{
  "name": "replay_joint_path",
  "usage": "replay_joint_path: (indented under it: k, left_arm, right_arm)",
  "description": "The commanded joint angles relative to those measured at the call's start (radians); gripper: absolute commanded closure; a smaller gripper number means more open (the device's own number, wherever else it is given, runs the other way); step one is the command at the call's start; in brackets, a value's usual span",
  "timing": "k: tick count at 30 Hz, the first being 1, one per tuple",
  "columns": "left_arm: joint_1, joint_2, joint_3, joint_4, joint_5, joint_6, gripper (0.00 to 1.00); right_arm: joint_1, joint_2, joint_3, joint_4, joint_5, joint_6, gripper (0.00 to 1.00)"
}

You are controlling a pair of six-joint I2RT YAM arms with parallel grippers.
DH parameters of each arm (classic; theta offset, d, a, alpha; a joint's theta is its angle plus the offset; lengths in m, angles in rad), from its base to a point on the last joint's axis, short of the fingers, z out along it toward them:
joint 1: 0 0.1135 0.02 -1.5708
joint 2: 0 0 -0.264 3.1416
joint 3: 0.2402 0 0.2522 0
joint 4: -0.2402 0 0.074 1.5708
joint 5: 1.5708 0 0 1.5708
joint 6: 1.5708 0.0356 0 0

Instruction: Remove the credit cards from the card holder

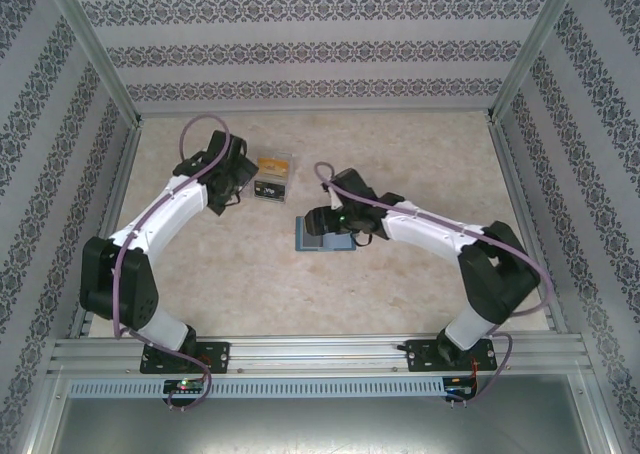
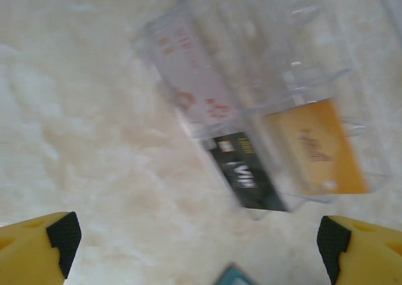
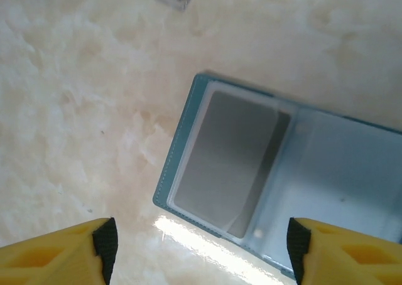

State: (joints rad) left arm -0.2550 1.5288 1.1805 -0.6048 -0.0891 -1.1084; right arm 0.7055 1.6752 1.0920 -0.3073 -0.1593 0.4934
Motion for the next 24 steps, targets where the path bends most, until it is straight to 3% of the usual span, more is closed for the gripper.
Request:
replay_joint_path:
  k: [1,10,13,20,24]
  left_arm:
    - [0.025,-0.044,-0.065,0.081,0.033,0.148,0.0]
    - [0.042,-0.032,-0.138,0.167,0.186,0.333,0.0]
    - [0.041,-0.024,-0.157,0.2,0.255,0.362,0.0]
    - [0.039,0.037,-0.148,0.244,0.464,0.407,0.0]
    - [0.027,0.08,-0.138,0.274,0.58,0.41,0.04]
  right_arm:
    - [0.03,0.066,0.061,-0.109,0.1,0.01,0.3]
    - [0.039,0.2,0.143,-0.152,0.1,0.058,0.41]
    - [0.034,0.229,0.146,-0.171,0.11,0.058,0.43]
    - [0.021,0.262,0.129,-0.18,0.115,0.072,0.56]
    - [0.009,0.259,0.099,-0.165,0.106,0.079,0.61]
